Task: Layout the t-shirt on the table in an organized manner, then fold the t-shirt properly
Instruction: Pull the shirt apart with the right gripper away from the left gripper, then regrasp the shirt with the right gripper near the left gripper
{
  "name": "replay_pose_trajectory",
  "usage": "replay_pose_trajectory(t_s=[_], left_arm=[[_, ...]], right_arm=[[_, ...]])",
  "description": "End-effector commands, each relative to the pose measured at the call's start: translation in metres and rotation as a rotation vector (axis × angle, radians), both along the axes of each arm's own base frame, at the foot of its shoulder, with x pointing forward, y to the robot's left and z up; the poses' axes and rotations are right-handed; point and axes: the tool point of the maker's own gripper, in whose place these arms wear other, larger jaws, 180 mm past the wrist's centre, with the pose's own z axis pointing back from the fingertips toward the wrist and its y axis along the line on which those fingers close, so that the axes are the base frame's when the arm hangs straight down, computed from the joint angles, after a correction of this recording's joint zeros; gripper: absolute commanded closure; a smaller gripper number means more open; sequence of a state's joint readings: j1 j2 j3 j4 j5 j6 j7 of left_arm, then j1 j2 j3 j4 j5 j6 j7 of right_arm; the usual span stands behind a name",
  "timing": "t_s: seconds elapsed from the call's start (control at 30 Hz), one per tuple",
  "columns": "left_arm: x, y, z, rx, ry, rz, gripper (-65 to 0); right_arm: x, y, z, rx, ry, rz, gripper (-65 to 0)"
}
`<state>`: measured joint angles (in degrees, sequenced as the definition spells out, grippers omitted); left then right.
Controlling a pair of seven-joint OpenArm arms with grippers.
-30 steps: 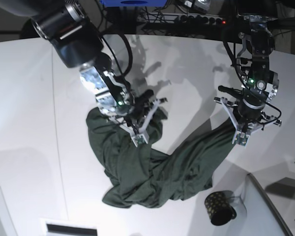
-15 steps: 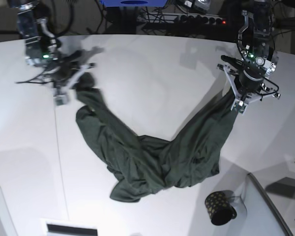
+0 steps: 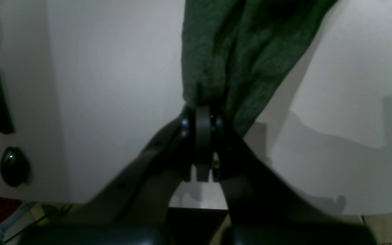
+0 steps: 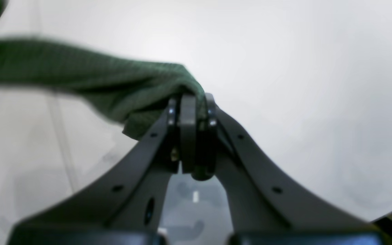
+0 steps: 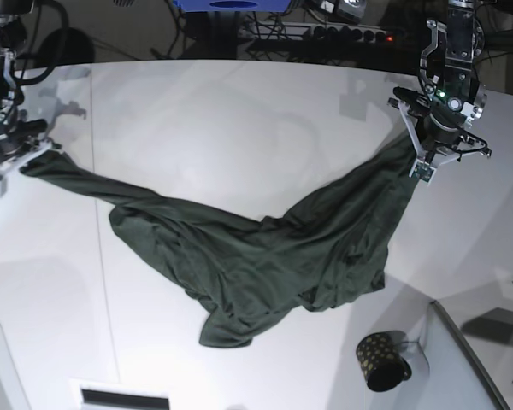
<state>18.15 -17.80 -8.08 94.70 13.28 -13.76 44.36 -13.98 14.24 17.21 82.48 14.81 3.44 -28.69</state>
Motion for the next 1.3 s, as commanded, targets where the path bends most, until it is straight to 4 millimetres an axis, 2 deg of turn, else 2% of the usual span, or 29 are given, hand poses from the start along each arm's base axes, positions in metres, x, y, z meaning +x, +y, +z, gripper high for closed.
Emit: replay_pose_trajectory(t_s=[0.0, 0.1, 0.13, 0.2, 0.27, 0.33, 0.4, 0.43, 0.5, 0.63, 0.7, 0.77, 0.87, 0.93, 1.03, 1.1, 1.17, 1.27], left_arm=[[0.008, 0.005, 0.01, 0.018, -0.035, -0.005, 0.0], [0.005, 0.005, 0.009, 0.018, -0.028, -0.004, 0.0], [0.004, 0.005, 0.009, 0.018, -0.027, -0.005, 0.0], [0.003, 0.003, 0.009, 0.017, -0.027, -0.009, 0.0], [0.004, 0.0, 0.01, 0.014, -0.03, -0.017, 0.0], [0.0, 0.0, 0.009, 0.006, -0.027, -0.014, 0.0], [0.002, -0.002, 0.015, 0.012, -0.041, -0.023, 0.0], [0.0, -0.004, 0.017, 0.015, -0.043, -0.032, 0.0], [-0.004, -0.007, 0.023, 0.017, -0.054, -0.045, 0.0], [-0.011, -0.01, 0.023, 0.01, -0.045, -0.05, 0.0], [-0.012, -0.009, 0.022, 0.01, -0.042, -0.05, 0.0], [-0.016, -0.01, 0.02, 0.008, -0.033, -0.05, 0.0], [-0.019, -0.013, 0.019, 0.005, -0.027, -0.058, 0.0], [-0.022, -0.014, 0.018, 0.003, -0.02, -0.062, 0.0], [-0.023, -0.016, 0.016, -0.005, -0.024, -0.069, 0.0], [-0.025, -0.018, 0.015, -0.015, -0.046, -0.091, 0.0], [-0.029, -0.021, 0.013, -0.029, -0.061, -0.118, 0.0], [-0.033, -0.024, 0.01, -0.039, -0.061, -0.129, 0.0]], right_arm=[[0.009, -0.021, 0.018, -0.046, -0.054, -0.033, -0.2], [0.004, -0.039, 0.024, -0.054, -0.071, -0.092, -1.5], [0.003, -0.043, 0.027, -0.058, -0.08, -0.107, -3.9], [0.001, -0.047, 0.031, -0.06, -0.087, -0.119, -12.6], [-0.001, -0.036, 0.04, -0.053, -0.072, -0.091, -24.5], [0.001, -0.013, 0.053, -0.024, -0.089, -0.064, -35.4], [0.006, 0.023, 0.068, 0.019, -0.118, 0.031, -42.0], [0.008, 0.045, 0.075, 0.044, -0.132, 0.106, -42.2], [0.009, 0.101, 0.079, 0.145, -0.151, 0.273, -40.8], [-0.001, 0.183, 0.062, 0.315, -0.061, 0.533, -40.2], [0.001, 0.203, 0.052, 0.347, -0.021, 0.572, -40.2], [0.006, 0.232, 0.052, 0.385, -0.038, 0.629, -41.1], [-0.001, 0.277, 0.048, 0.478, -0.002, 0.74, -43.1], [-0.006, 0.305, 0.04, 0.606, 0.025, 0.766, -43.2], [-0.002, 0.327, 0.026, 0.797, 0.05, 0.697, -43.1], [0.01, 0.334, 0.02, 0.882, 0.023, 0.621, -43.1], [0.023, 0.342, 0.016, 0.869, 0.008, 0.573, -42.0], [0.035, 0.35, 0.018, 0.711, -0.06, 0.615, -41.7]])
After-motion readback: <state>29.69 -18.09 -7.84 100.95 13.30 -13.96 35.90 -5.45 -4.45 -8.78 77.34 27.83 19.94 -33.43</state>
